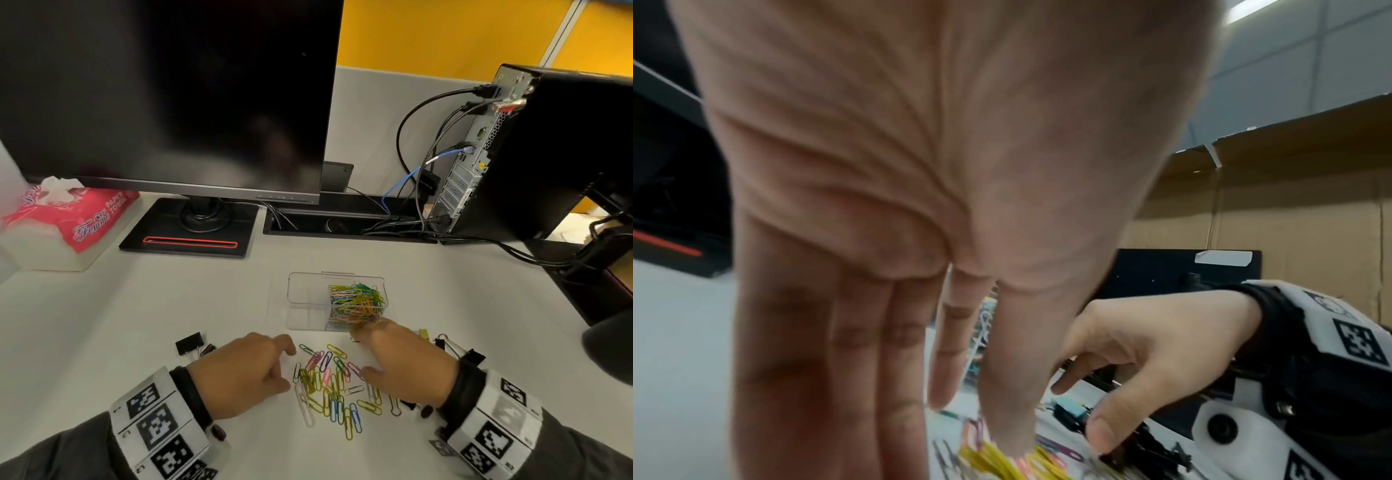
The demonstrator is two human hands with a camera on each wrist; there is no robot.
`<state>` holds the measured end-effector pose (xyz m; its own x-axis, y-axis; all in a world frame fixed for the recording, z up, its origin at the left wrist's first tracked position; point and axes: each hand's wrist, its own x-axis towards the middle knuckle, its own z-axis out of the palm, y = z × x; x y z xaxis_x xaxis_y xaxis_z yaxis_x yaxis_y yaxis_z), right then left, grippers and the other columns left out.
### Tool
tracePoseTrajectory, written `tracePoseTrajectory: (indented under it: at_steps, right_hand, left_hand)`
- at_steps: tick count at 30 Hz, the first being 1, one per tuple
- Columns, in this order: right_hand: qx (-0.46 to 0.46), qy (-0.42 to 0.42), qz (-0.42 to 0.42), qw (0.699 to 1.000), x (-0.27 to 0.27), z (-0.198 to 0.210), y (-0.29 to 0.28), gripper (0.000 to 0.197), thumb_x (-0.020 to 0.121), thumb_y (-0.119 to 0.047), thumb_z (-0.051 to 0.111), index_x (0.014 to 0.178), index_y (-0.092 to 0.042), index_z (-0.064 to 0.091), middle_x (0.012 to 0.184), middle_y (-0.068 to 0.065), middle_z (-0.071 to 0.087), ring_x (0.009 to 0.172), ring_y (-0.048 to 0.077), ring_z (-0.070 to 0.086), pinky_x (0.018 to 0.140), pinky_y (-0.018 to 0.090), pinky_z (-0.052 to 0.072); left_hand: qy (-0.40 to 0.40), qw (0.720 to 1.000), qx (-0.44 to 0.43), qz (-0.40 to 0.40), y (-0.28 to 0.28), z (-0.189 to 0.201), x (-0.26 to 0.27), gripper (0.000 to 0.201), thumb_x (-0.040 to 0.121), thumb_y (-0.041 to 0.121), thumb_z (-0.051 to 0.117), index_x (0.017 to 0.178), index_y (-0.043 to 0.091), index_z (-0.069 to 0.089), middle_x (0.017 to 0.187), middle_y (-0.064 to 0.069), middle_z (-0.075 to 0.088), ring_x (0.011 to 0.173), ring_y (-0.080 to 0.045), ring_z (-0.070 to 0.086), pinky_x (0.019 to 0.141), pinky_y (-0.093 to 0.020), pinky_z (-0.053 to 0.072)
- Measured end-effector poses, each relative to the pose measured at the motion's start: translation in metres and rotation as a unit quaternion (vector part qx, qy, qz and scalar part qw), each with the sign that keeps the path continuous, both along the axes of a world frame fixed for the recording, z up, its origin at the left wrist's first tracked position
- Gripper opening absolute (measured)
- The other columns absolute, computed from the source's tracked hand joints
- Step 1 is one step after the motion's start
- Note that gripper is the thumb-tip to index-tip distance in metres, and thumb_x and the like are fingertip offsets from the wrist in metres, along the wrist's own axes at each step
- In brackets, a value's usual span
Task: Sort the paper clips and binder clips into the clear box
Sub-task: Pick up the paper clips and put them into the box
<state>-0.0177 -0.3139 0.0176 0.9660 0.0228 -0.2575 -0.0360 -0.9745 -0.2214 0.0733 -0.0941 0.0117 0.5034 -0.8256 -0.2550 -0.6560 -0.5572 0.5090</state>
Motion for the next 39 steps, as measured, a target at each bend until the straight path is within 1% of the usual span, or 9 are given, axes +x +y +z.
tracePoseTrajectory:
  at_steps: [4,6,8,12,16,21,32,35,39]
  right_hand:
    - [-0.002,0.036,0.022,0.999,-0.003,-0.009,0.021,0.084,0.074,-0.062,0.063,0.135,-0.010,0.038,0.129,0.006,0.048,0.118,0.023,0.046,0.099,0.038,0.044]
    - [-0.006,0.034,0.033,0.999,-0.005,-0.010,0.034,0.109,0.069,-0.067,0.065,0.147,-0.007,0.019,0.141,0.007,0.037,0.129,0.023,0.034,0.108,0.035,0.035]
    - [-0.019,0.025,0.037,0.999,-0.005,-0.012,0.045,0.113,0.068,-0.064,0.068,0.149,-0.007,0.014,0.144,0.008,0.033,0.132,0.024,0.029,0.110,0.032,0.030]
    - [-0.037,0.010,0.040,0.998,0.005,-0.013,0.056,0.087,0.076,-0.053,0.068,0.140,-0.006,0.033,0.129,0.009,0.041,0.121,0.025,0.036,0.098,0.033,0.037]
    - [-0.053,0.008,0.063,0.997,0.016,-0.013,0.061,0.039,0.088,-0.019,0.061,0.125,-0.006,0.056,0.117,0.012,0.050,0.108,0.032,0.050,0.078,0.034,0.041]
    - [-0.035,-0.025,0.066,0.997,0.014,-0.015,0.053,0.039,0.087,0.003,0.050,0.120,-0.015,0.058,0.107,0.013,0.057,0.097,0.034,0.056,0.072,0.034,0.042]
    - [0.117,-0.034,0.013,0.992,0.008,0.011,0.012,0.012,0.083,-0.014,0.064,0.090,-0.018,0.072,0.082,-0.003,0.067,0.074,0.010,0.060,0.067,0.018,0.049]
    - [0.154,-0.112,-0.014,0.982,0.015,0.035,-0.004,0.008,0.082,-0.015,0.070,0.086,-0.021,0.073,0.078,-0.007,0.065,0.071,0.006,0.060,0.065,0.009,0.046]
    - [0.118,-0.246,-0.042,0.961,0.033,0.052,-0.027,0.010,0.081,-0.010,0.070,0.086,-0.019,0.073,0.076,-0.008,0.060,0.073,0.007,0.058,0.067,0.014,0.049]
  left_hand:
    - [0.087,0.996,0.000,-0.018,-0.005,0.000,-0.006,0.043,0.091,0.028,0.059,0.131,0.025,0.044,0.104,0.008,0.068,0.086,-0.004,0.062,0.076,-0.014,0.048]
    - [0.111,0.994,-0.015,-0.016,-0.008,0.001,-0.007,0.050,0.091,0.022,0.060,0.135,0.030,0.039,0.116,0.010,0.061,0.097,-0.002,0.060,0.082,-0.013,0.049]
    - [0.114,0.993,-0.023,-0.016,-0.009,0.002,-0.006,0.058,0.092,0.014,0.058,0.139,0.034,0.033,0.125,0.010,0.057,0.105,0.000,0.057,0.086,-0.012,0.047]
    - [0.081,0.995,-0.054,-0.010,-0.005,0.010,0.000,0.054,0.093,0.005,0.051,0.137,0.036,0.041,0.122,0.014,0.059,0.104,0.004,0.057,0.088,-0.014,0.048]
    - [0.030,0.998,-0.047,-0.005,0.001,0.016,0.007,0.045,0.095,0.011,0.051,0.134,0.031,0.046,0.123,0.017,0.057,0.104,0.003,0.056,0.088,-0.013,0.046]
    - [0.021,0.999,-0.025,-0.006,0.007,0.018,0.013,0.041,0.095,0.016,0.052,0.131,0.034,0.048,0.117,0.022,0.056,0.100,0.004,0.057,0.086,-0.012,0.046]
    - [0.042,0.999,-0.003,-0.003,0.006,0.014,0.012,0.037,0.093,0.023,0.057,0.127,0.037,0.050,0.114,0.020,0.057,0.095,0.003,0.059,0.075,0.000,0.040]
    - [0.046,0.999,0.003,-0.005,0.006,0.012,0.012,0.036,0.093,0.024,0.057,0.126,0.038,0.050,0.112,0.020,0.057,0.094,0.003,0.059,0.075,-0.001,0.040]
    - [0.059,0.998,0.015,-0.009,0.005,0.010,0.012,0.036,0.092,0.027,0.058,0.126,0.039,0.050,0.113,0.021,0.058,0.093,0.004,0.059,0.077,-0.004,0.043]
